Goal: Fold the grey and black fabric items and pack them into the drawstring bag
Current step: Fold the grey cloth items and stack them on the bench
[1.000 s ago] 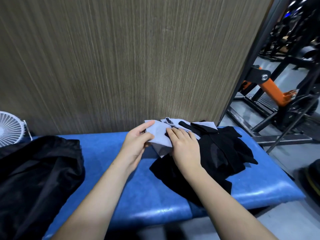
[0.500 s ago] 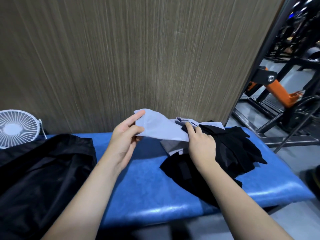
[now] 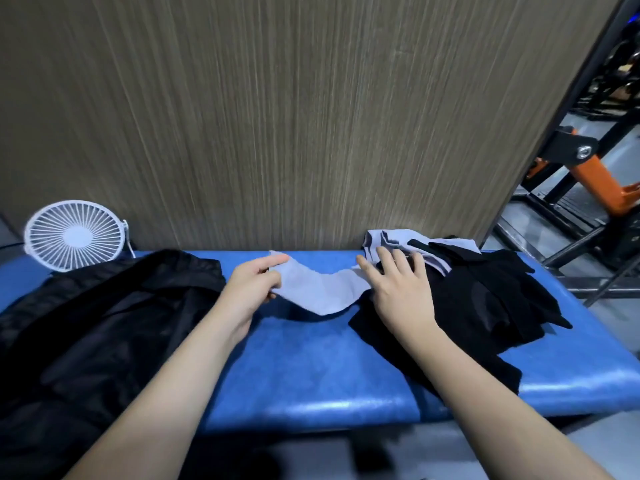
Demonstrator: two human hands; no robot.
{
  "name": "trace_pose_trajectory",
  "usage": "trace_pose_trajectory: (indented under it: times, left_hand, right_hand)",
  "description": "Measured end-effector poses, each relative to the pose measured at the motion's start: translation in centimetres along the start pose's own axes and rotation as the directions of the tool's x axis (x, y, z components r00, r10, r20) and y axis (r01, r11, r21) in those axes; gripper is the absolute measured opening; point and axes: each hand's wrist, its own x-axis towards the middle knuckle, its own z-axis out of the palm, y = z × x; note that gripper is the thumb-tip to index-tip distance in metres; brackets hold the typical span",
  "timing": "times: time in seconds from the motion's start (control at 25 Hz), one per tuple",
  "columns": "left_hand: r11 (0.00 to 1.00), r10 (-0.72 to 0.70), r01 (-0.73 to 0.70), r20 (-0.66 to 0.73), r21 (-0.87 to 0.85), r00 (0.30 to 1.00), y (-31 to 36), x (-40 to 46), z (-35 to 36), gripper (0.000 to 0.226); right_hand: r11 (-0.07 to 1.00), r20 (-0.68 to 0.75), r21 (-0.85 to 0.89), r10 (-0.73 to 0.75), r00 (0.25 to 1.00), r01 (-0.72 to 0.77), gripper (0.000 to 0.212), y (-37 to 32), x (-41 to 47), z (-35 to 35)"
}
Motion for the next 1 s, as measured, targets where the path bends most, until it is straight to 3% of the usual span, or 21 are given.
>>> trace_pose_trajectory:
  times: [0.32, 0.48, 0.6, 0.72, 0.84, 1.0]
  left_hand:
    - [0.989, 0.146, -0.143, -0.066, 0.040, 0.987, 0.0, -3.1, -6.5, 0.055]
    - [0.970, 0.198, -0.193, -0.017, 0.150, 0.980, -1.3, -5.3, -8.4, 0.057]
    - [0.904, 0.263, -0.273, 0.074, 0.329, 0.962, -2.8, -7.7, -8.5, 0.061]
    - [0.798, 0.310, -0.350, 0.163, 0.491, 0.937, -5.2, -9.6, -7.8, 0.062]
    - [0.694, 0.288, -0.340, 0.188, 0.634, 0.939, -8.1, -10.2, -7.2, 0.059]
    - [0.586, 0.218, -0.313, 0.226, 0.747, 0.949, -9.4, -11.1, -6.3, 0.053]
  right_hand:
    - [0.976, -0.108, 0.138, -0.156, 0.982, 0.170, 0.051, -1.9, -0.6, -3.7]
    - [0.949, -0.119, 0.164, -0.251, 0.961, 0.268, 0.052, -3.0, -2.7, -6.3]
    - [0.921, -0.108, 0.140, -0.351, 0.930, 0.364, 0.055, -3.8, -5.4, -7.2]
    - [0.897, -0.052, 0.128, -0.419, 0.906, 0.422, 0.053, -3.9, -8.0, -6.9]
    - [0.881, 0.047, 0.131, -0.463, 0.885, 0.454, 0.056, -3.3, -10.5, -5.8]
    - [0.906, 0.281, 0.256, -0.403, 0.871, 0.337, 0.067, -3.1, -11.7, -6.0]
